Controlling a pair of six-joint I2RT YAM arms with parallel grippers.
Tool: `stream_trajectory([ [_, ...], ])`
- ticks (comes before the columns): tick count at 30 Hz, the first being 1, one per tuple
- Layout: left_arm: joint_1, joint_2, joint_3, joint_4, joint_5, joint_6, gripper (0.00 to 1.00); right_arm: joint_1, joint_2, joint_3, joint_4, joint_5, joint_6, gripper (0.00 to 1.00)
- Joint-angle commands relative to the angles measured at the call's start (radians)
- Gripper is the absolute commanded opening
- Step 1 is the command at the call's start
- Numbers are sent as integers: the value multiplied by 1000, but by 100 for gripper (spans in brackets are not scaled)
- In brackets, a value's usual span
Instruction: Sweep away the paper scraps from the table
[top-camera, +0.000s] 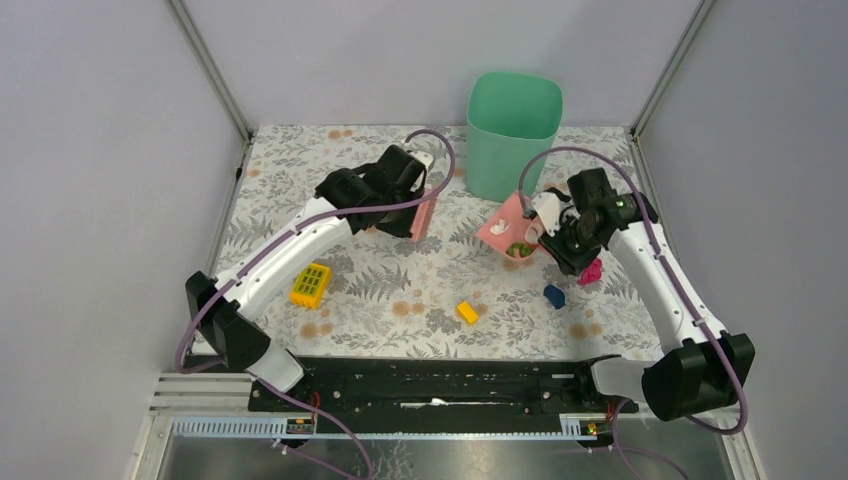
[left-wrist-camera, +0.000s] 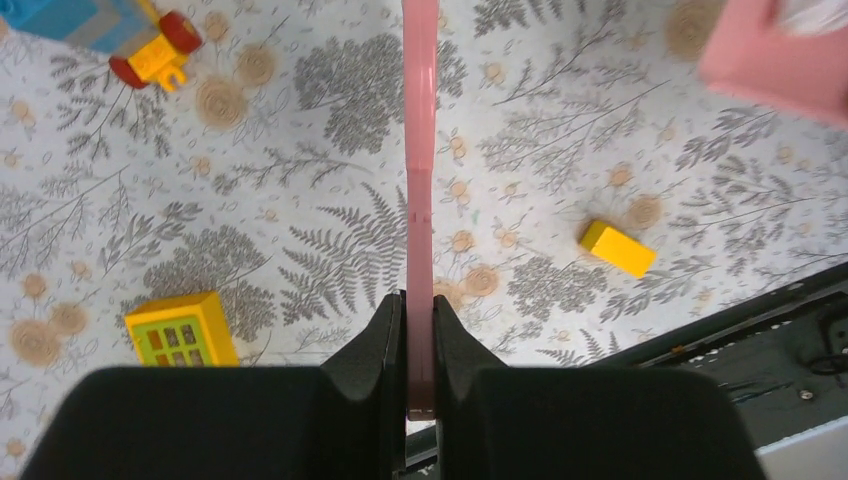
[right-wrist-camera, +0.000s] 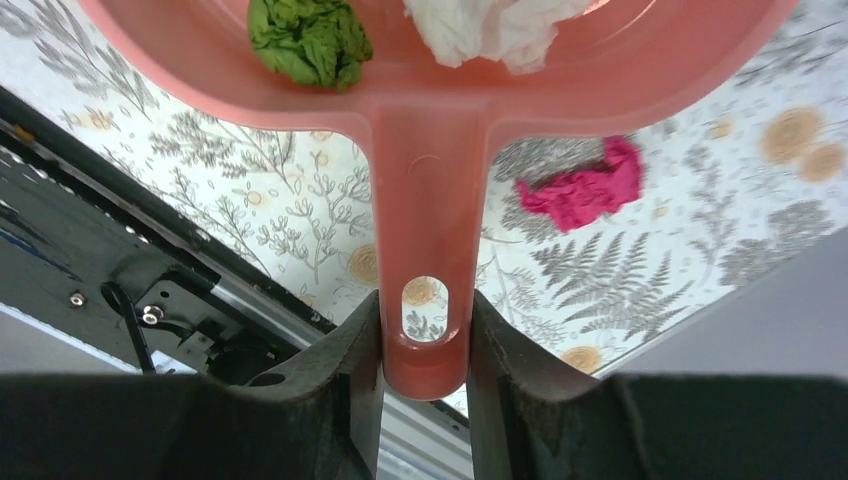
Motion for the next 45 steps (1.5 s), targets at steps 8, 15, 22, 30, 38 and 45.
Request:
stream_trajectory([
  [8,10,-140,-306,149,-25,5,0,-4,169,497,-157,-45,47,0],
  [15,9,-198,-444,227,135,-27,0,-4,355,888,-155,104,56,0],
  [22,9,-244,-501,251,139,-35,0,-4,628,1275,-125,433,-62,0],
  [30,9,-253,-507,251,155,-20,0,3,629,1111,302,756,-484,0],
  [38,10,-236,-507,258,149,-11,0,36,471,762,726,821,-932,0],
  [45,10,-236,-503,264,152,-5,0,37,399,506,1113,852,-1207,0],
])
